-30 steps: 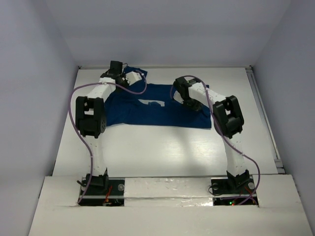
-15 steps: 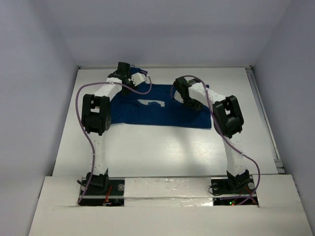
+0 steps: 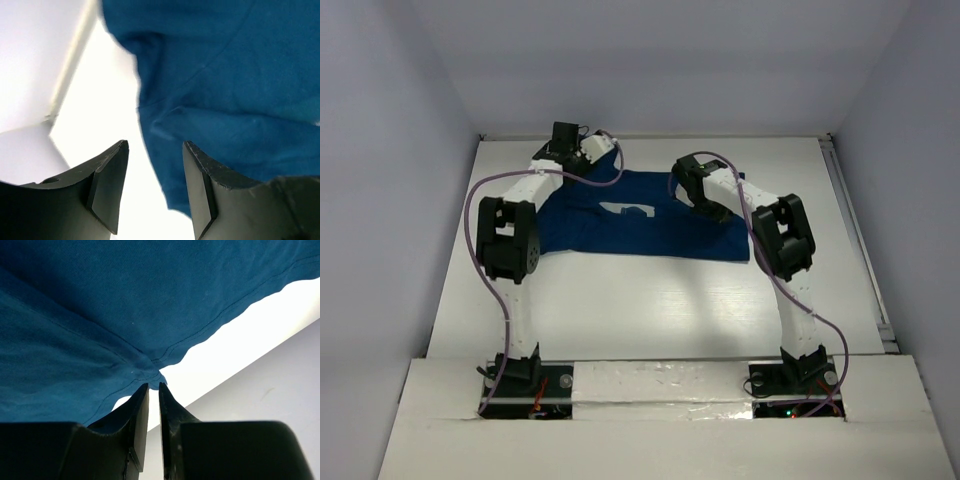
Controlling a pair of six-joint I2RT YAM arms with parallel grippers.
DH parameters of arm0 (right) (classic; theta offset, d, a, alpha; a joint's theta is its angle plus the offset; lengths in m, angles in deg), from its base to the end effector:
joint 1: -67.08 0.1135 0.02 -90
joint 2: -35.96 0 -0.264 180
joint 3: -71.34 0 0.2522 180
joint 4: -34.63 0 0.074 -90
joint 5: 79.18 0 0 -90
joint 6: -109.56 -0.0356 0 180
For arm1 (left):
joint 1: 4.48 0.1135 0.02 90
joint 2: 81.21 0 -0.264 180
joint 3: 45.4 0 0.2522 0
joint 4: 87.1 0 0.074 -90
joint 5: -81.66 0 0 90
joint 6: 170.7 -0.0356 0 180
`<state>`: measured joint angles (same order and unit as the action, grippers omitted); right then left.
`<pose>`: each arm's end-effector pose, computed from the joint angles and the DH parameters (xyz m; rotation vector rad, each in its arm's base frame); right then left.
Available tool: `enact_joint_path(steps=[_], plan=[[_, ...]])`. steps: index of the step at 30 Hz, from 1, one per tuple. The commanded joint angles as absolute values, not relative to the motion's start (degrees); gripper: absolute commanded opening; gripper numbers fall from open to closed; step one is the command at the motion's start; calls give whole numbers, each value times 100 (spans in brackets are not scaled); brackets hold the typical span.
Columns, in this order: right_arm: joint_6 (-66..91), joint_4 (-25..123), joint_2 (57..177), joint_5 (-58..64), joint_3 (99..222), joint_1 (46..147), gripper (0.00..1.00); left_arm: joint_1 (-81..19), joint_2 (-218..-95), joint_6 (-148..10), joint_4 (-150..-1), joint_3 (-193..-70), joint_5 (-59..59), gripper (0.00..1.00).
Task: Fold and stack the t-shirts
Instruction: Fold the flattened tshirt in 1/3 of the way
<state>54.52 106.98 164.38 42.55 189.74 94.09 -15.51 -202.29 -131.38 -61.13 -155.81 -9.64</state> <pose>0.4061 0.1860 0.1731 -1.4617 2.5421 -0.8448 0.4831 -0.0933 0.2275 1.1382 1.9300 0.4058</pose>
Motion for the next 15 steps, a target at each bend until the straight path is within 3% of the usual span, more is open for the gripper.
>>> enact_joint_path(steps=[1,9,15], plan=[[5357,10500,16120,4273,19074,9380,19,-1547,-19310,-12904,-6358,-15419,-913,45],[4919,9876,16173,4133,20189,9222,20,-1547,-19018,-12571,-6657,-15232,-870,46],[3998,10007,16505,2648,21803,8581,20,-1433,-20175,-11632,-5721,-16908,0,49]])
